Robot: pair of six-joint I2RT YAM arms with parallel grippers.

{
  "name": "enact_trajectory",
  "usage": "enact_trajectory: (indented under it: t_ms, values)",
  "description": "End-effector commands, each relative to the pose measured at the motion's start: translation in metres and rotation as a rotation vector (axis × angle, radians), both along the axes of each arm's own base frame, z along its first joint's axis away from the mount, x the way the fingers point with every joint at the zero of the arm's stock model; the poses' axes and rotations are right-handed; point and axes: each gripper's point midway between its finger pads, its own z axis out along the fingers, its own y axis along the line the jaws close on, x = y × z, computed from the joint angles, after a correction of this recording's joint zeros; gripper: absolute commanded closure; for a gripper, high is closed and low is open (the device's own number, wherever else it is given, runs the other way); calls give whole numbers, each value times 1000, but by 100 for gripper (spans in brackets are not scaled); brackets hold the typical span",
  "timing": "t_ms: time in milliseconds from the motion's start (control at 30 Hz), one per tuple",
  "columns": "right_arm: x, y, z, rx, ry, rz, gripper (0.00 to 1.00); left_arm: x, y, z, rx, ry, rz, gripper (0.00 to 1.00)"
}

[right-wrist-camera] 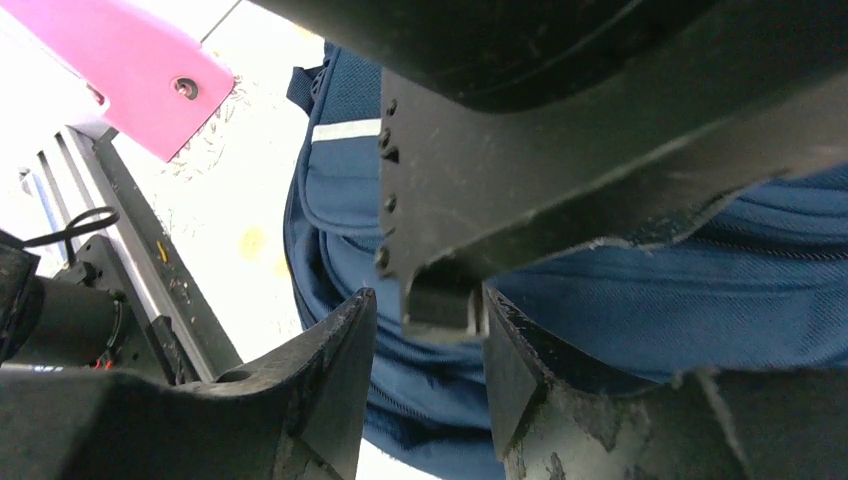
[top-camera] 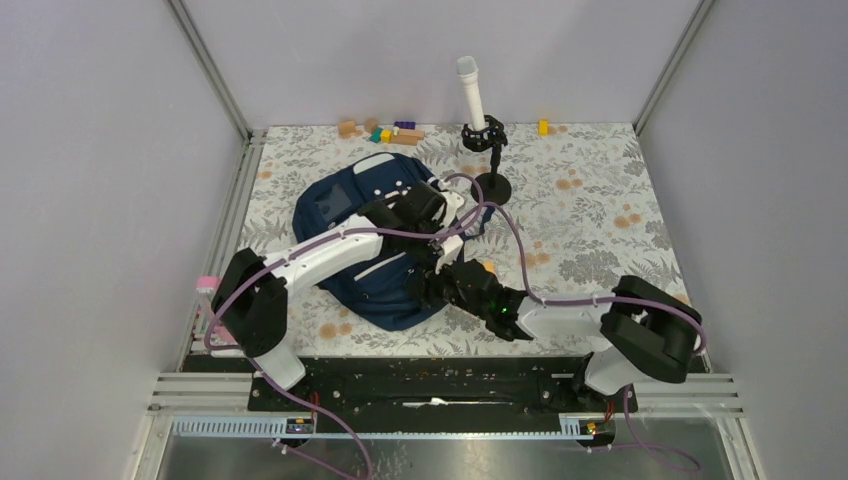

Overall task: Pack the student bag
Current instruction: Unzip the student bag at the center of the board.

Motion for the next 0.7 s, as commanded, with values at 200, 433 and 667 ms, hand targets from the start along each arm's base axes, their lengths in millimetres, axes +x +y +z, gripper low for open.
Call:
enact_trajectory:
  t_ms: [200, 433, 667]
  values:
    - [41, 25, 11, 101, -26, -180, 52, 7, -15, 53, -232, 12, 21, 100]
    - [36, 24, -16, 105, 32, -258, 53, 11, -16, 58, -282, 22, 34, 100]
    - [40, 20, -33, 109, 62, -321, 60, 12, -15, 61, -300, 22, 42, 100]
